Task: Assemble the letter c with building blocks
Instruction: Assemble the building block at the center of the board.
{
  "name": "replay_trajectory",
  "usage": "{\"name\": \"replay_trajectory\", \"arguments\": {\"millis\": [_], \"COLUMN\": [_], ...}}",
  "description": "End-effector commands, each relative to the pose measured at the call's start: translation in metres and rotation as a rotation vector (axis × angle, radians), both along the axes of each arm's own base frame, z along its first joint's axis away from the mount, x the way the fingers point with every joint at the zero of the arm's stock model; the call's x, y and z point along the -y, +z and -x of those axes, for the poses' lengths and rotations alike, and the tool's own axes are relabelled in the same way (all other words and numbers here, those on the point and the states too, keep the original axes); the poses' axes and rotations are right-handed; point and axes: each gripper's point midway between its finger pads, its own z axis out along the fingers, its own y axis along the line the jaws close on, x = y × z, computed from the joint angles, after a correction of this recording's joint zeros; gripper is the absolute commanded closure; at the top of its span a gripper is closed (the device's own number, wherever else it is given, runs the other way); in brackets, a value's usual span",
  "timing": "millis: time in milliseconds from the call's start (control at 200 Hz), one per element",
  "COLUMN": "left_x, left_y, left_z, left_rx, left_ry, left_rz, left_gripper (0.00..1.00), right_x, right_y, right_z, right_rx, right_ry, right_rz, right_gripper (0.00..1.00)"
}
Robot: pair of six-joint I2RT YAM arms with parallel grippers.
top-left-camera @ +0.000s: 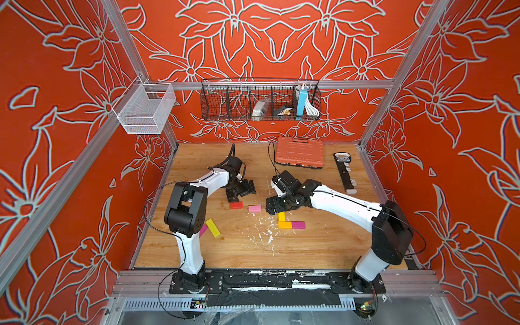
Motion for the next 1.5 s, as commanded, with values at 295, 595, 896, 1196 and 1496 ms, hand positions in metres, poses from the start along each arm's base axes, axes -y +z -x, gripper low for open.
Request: {"name": "replay_trajectory", "arguments": {"millis": [295, 595, 896, 1196, 1496], "left_x": [0.008, -0.013, -0.057, -0.055, -0.056], "left_y": [-0.004, 0.028, 0.016, 0.001, 0.001], "left_z": [0.013, 0.01, 0.034, 0.036, 0.026], "left_rx": [-0.019, 0.053, 0.023, 0.011, 0.027], "left_ry": [-0.009, 0.074, 0.233, 0.234, 0.219], "left_rz": [0.014, -0.039, -0.045, -0.008, -0.024], "left_gripper": [0.02, 0.02, 0.02, 0.02, 0.02], "right_x": [-0.003, -0.001, -0.001, -0.002, -0.002], "right_y": [0.012, 0.014, 0.013, 0.014, 0.014], "right_z": [-0.003, -0.003, -0.002, -0.002, -0.002], "right_rx": [0.012, 0.017, 0.015, 0.01, 0.01], "right_ry": [-0.013, -0.012, -0.014, -0.01, -0.012], "right_rz": [-0.03, -0.028, -0.04, -0.049, -0.049], "right_gripper": [0.08, 0.08, 0.08, 0.08, 0.08]}}
